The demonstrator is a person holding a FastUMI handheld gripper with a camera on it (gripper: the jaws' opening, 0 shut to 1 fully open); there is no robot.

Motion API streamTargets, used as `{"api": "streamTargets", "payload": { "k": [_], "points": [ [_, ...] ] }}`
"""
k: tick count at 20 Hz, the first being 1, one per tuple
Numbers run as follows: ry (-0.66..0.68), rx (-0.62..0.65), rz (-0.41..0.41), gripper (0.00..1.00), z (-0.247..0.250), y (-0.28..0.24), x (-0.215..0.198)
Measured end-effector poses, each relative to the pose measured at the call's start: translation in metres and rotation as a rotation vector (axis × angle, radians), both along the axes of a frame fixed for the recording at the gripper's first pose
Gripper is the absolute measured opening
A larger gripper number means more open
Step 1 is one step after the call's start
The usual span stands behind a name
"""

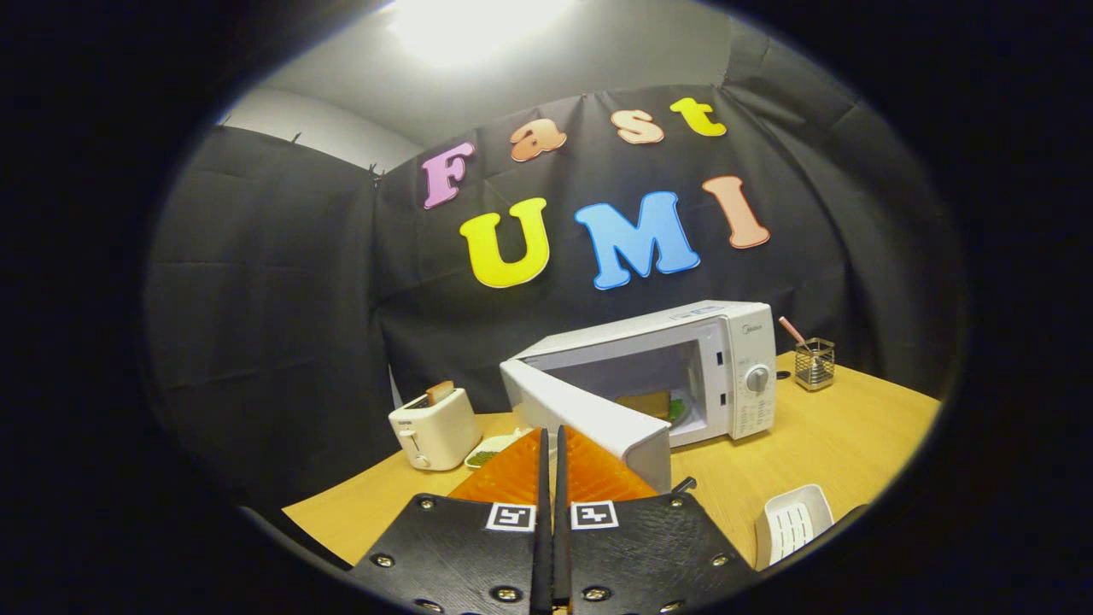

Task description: Open the microwave, put the food inside, and close the microwave door.

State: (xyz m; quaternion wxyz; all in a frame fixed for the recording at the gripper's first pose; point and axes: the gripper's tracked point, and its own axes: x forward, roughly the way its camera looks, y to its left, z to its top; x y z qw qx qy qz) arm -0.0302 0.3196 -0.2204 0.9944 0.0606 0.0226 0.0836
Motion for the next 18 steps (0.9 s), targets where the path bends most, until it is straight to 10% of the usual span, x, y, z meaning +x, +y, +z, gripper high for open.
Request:
{"api": "streamTargets", "payload": {
  "k": [18],
  "points": [
    [0.018,0.028,-0.226,0.01,-0.004,-0.114,0.07]
  ]
}}
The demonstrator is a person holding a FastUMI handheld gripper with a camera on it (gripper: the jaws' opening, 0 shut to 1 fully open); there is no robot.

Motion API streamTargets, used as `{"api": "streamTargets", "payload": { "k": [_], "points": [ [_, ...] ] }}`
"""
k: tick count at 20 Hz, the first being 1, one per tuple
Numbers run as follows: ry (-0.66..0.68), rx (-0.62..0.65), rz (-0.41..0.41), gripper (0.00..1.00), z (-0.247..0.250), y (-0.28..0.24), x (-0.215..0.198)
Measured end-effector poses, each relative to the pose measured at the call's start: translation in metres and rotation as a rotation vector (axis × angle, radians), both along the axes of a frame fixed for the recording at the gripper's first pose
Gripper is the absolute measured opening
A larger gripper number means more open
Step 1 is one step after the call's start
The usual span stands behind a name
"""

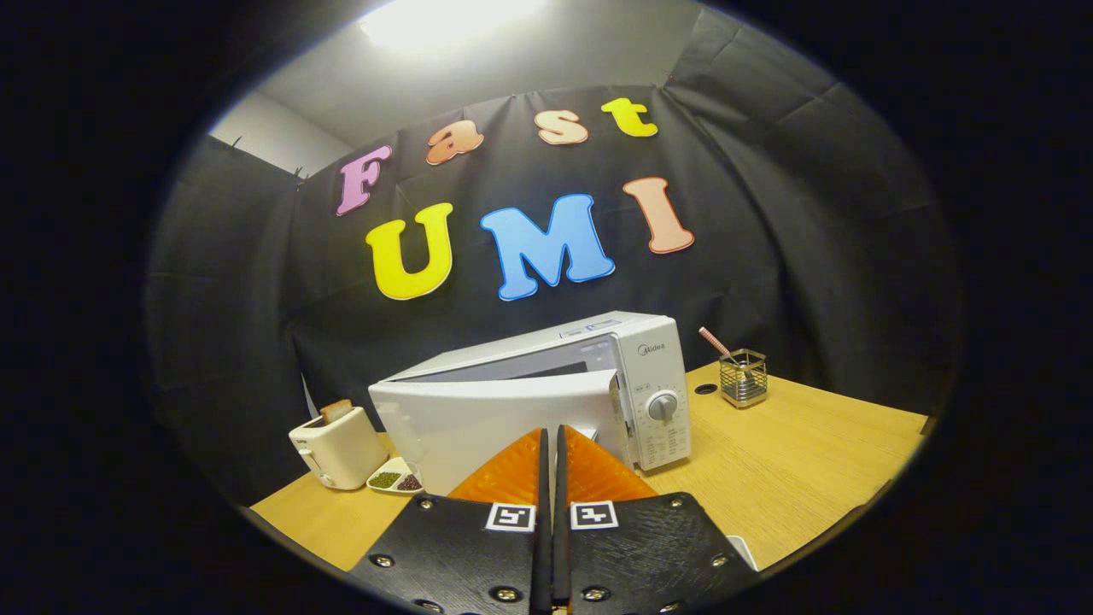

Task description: Open the microwave, put the food inside, and close the microwave door.

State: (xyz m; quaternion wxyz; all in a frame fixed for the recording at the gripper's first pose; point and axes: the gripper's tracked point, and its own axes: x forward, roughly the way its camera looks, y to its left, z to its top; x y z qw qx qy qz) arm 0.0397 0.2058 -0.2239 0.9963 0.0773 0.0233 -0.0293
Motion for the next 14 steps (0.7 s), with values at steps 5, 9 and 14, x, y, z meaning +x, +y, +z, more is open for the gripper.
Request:
{"api": "streamTargets", "payload": {
  "k": [5,9,14],
  "points": [
    [0.03,-0.018,0.004,0.01,-0.003,-0.016,0.027],
    [0.014,-0.045,0.0,0.01,0.005,-0.023,0.05],
    [-0.008,-0.053,-0.005,0.01,0.016,-0.029,0.072]
  ]
}}
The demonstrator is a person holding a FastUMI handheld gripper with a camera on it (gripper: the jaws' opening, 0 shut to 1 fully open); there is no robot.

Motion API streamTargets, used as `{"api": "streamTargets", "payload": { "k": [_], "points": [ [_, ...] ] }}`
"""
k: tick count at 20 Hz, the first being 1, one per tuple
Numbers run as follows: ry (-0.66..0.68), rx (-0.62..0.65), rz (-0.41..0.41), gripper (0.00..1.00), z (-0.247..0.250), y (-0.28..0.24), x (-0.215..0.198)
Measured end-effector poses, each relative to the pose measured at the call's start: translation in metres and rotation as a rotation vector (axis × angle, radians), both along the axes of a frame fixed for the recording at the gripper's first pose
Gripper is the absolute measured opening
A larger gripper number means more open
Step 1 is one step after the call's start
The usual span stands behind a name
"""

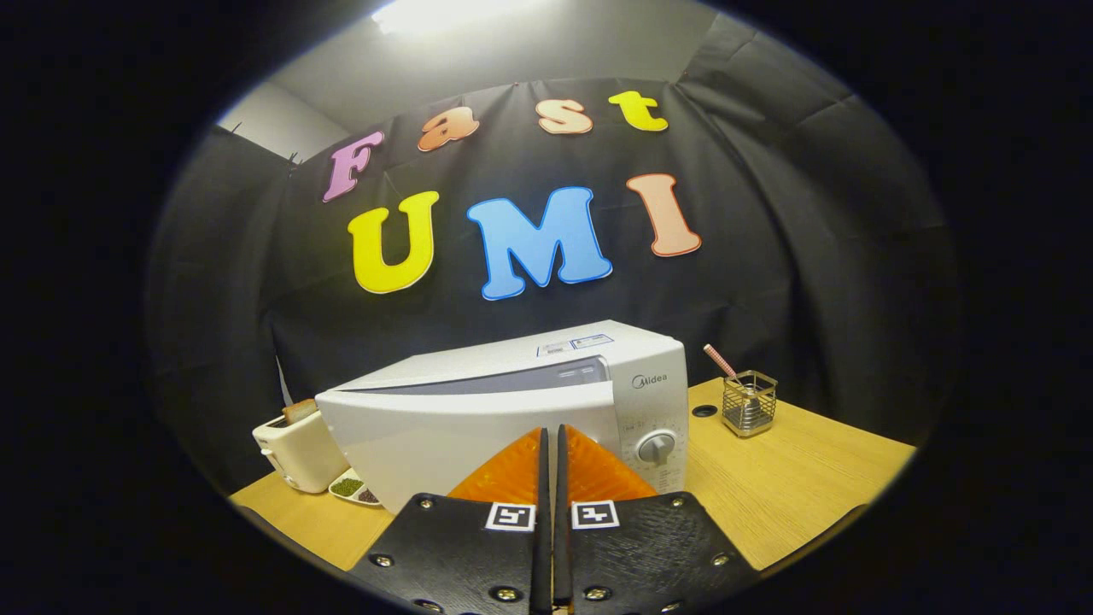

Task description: Open the microwave, put the food inside, and close the microwave door.

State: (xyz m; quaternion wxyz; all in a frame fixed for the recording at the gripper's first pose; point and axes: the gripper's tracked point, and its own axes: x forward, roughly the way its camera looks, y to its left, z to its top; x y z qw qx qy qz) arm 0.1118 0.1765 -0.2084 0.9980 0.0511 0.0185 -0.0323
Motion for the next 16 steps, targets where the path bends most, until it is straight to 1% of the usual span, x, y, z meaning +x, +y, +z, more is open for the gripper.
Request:
{"api": "streamTargets", "payload": {
  "k": [7,12,16],
  "points": [
    [0.009,0.006,-0.038,0.01,0.003,-0.017,0.018],
    [0.021,-0.024,-0.044,0.01,0.003,-0.022,0.037],
    [0.024,-0.001,-0.029,0.01,0.002,-0.026,0.053]
  ]
}}
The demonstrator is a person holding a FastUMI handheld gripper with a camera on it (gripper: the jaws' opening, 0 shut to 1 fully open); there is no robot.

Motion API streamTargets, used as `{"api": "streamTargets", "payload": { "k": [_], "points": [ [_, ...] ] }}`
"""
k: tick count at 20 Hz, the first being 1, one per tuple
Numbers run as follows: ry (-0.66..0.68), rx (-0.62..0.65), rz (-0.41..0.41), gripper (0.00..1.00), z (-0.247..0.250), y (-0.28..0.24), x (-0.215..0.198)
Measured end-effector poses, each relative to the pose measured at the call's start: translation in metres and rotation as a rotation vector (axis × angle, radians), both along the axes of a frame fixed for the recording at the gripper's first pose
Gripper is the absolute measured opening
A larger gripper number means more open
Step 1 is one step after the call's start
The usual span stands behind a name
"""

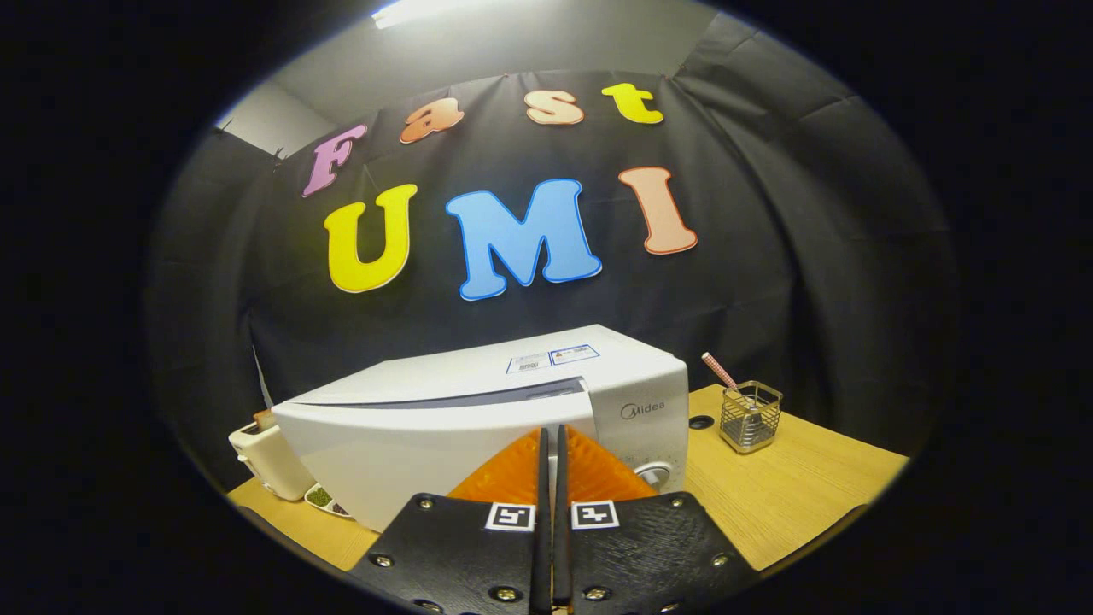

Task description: Open the microwave, put the food inside, and close the microwave door.

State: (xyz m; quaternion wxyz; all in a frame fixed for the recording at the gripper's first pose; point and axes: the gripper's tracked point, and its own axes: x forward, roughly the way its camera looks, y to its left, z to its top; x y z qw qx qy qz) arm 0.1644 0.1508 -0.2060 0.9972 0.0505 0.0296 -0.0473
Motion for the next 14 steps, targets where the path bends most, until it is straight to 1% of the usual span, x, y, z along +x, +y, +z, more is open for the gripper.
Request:
{"api": "streamTargets", "payload": {
  "k": [4,7,9,10,11,12,14],
  "points": [
    [0.028,-0.001,0.013,0.01,0.0,-0.003,0.013],
    [0.021,-0.069,0.015,0.04,0.001,-0.002,0.016],
    [0.017,-0.058,0.022,0.04,0.002,-0.003,0.022],
    [0.041,-0.046,0.031,0.04,-0.003,-0.006,0.027],
    [0.023,-0.017,0.027,0.03,0.004,-0.004,0.023],
    [0.036,-0.027,0.035,0.05,-0.001,-0.005,0.027],
    [0.025,-0.07,0.036,0.05,-0.001,-0.005,0.028]
  ]
}}
